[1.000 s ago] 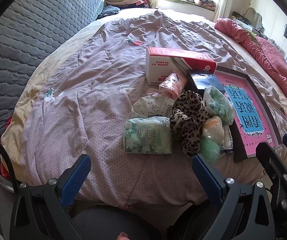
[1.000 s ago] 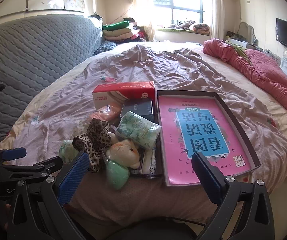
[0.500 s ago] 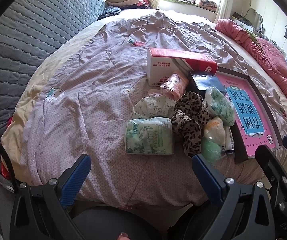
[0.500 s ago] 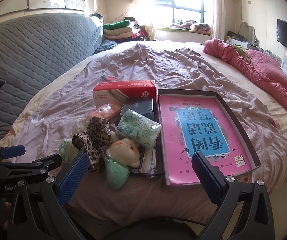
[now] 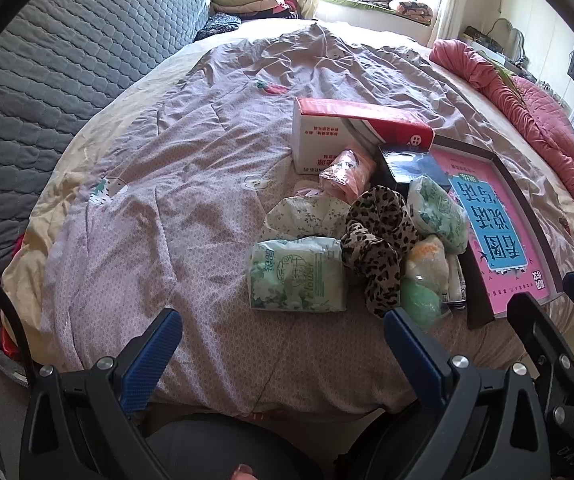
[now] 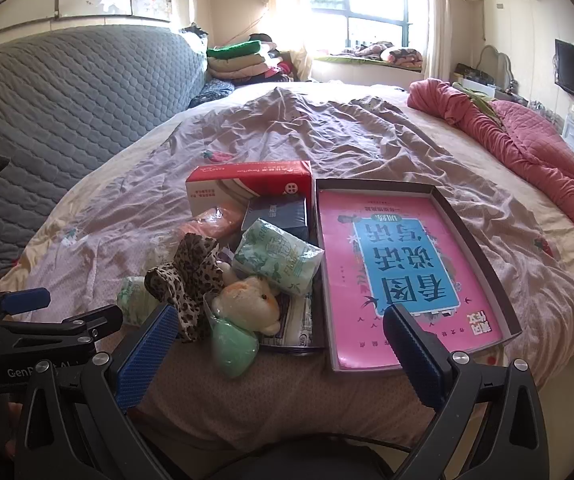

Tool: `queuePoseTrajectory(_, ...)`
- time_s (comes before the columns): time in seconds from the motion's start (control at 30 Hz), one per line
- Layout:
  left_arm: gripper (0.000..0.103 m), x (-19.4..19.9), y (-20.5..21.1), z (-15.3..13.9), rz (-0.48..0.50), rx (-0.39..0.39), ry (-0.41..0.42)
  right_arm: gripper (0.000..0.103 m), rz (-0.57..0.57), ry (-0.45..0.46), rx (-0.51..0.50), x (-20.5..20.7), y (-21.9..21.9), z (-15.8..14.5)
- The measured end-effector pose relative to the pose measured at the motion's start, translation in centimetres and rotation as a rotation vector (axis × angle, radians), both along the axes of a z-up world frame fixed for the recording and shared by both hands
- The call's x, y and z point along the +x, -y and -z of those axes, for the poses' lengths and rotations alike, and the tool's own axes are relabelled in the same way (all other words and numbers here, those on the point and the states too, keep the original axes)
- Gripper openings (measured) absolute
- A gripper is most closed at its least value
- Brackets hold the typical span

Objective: Organize soft objects

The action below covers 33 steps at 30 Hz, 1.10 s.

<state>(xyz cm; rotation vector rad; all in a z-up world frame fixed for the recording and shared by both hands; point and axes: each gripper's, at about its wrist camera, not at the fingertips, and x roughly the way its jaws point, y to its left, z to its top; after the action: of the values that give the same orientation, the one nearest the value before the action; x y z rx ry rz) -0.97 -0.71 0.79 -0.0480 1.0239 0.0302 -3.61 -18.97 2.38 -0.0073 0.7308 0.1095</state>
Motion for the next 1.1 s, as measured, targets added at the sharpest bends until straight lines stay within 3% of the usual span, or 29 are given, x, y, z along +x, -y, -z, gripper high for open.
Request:
queuePoseTrajectory(0.67, 0.101, 0.3, -0.4, 0.8, 0.002, -0.033, -0.010, 0.103, -0.004, -0.016, -0.003, 0.3, -0.1, 0.6)
queuePoseTrajectory(1.1, 0.101, 1.8, -3.1, 3.7, -0.038, -0.116, -0.077, 0.103, -0.022, -0.087, -0.021, 1.7, -0.7, 2.7)
